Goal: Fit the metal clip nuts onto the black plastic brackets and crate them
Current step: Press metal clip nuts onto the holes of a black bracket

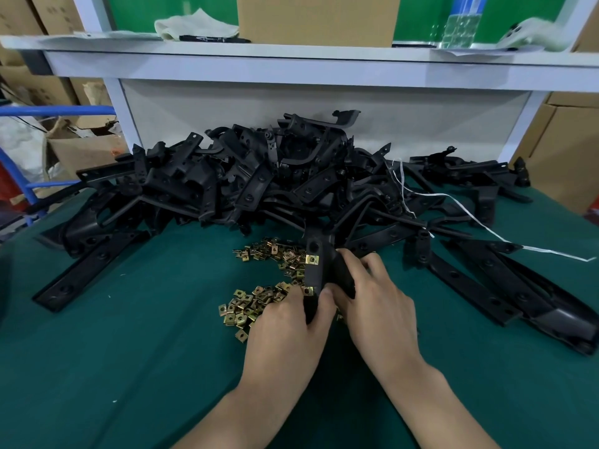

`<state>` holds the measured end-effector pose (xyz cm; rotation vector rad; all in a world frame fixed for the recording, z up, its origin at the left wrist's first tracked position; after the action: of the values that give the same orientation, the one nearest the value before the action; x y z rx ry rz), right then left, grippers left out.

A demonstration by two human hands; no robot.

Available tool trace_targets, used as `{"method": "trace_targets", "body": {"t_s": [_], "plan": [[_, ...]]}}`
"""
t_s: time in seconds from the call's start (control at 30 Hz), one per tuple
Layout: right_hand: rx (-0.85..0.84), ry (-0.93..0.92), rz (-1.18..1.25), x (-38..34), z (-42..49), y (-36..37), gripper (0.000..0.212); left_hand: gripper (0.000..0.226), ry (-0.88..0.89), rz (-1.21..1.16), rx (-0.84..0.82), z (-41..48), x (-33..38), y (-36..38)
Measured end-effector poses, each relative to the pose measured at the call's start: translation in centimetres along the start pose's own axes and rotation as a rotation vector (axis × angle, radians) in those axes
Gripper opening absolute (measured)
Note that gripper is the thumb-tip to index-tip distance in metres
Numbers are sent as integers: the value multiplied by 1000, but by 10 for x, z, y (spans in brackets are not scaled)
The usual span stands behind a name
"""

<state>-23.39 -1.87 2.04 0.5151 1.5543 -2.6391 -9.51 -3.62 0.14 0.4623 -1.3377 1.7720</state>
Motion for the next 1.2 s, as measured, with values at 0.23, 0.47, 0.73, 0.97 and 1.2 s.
{"method": "trace_targets", "body": {"t_s": [0.23, 0.47, 0.73, 0.97, 1.2], "plan": [[-21, -3, -5, 0, 0, 1, 57, 42, -12, 43, -21, -1, 1, 1], [-15, -1, 0, 0, 0, 1, 57, 41, 8, 77, -11, -2, 1, 0], [-27, -9, -11, -1, -1, 1, 56, 41, 40, 78, -11, -2, 2, 0], [-31, -13, -14, 0, 0, 1, 54, 44, 55, 82, 11, -1, 3, -2], [17, 8, 47, 8, 2, -3, 57, 24, 180, 111, 72, -4, 15, -10]]}}
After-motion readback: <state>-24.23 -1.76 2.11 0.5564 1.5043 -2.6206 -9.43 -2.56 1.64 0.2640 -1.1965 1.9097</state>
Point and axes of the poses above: each hand's wrist, its own z-axis towards the middle knuckle, its own y-axis out of the palm, x = y × z, the point moved 7 cm from there along z, towards the middle knuckle, and after that the axes turned 1 degree about x, right-handed, at the moved point
